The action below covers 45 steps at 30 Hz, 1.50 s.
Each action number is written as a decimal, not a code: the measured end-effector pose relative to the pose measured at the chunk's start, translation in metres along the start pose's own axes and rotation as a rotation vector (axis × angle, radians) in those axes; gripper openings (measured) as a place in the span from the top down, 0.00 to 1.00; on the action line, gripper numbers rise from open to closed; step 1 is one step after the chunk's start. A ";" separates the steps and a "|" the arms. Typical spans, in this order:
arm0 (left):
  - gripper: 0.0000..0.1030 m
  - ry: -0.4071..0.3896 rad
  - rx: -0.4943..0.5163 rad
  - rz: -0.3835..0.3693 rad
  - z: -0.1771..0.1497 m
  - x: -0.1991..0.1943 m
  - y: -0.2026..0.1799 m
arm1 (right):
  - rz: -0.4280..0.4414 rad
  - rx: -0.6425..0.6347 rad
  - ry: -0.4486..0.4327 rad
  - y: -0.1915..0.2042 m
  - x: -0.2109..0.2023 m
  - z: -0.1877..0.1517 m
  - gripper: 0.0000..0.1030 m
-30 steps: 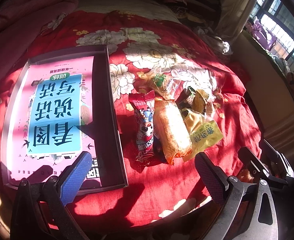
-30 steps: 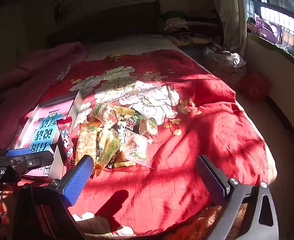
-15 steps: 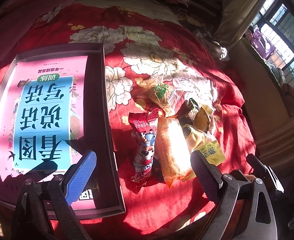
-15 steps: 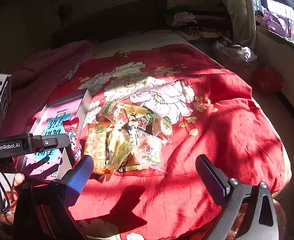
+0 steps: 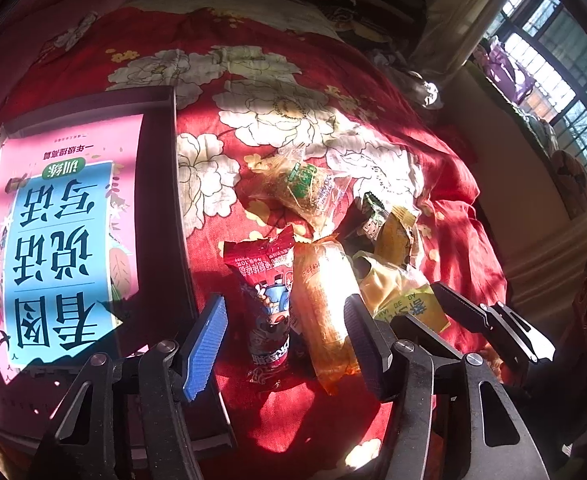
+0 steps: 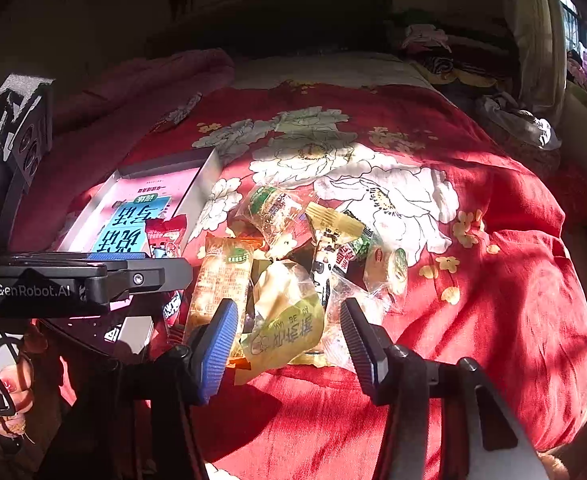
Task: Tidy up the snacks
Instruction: 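Grasp the red cartoon packet with the left tool while the right tool grasps the pale green packet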
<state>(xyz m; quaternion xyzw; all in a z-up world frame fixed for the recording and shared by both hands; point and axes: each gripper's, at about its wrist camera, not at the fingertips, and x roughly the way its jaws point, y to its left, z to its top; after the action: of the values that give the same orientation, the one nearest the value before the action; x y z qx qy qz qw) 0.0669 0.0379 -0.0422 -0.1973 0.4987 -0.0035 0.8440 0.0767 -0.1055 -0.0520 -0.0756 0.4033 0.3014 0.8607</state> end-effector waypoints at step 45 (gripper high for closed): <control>0.73 0.022 -0.076 -0.154 0.006 0.024 0.029 | -0.005 -0.137 -0.025 0.017 0.073 0.024 0.71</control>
<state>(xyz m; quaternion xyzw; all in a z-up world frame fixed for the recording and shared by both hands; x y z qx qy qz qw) 0.0787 0.0619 -0.0694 -0.2670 0.4909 -0.0517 0.8277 0.1186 -0.0498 -0.0882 -0.1318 0.3709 0.3272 0.8591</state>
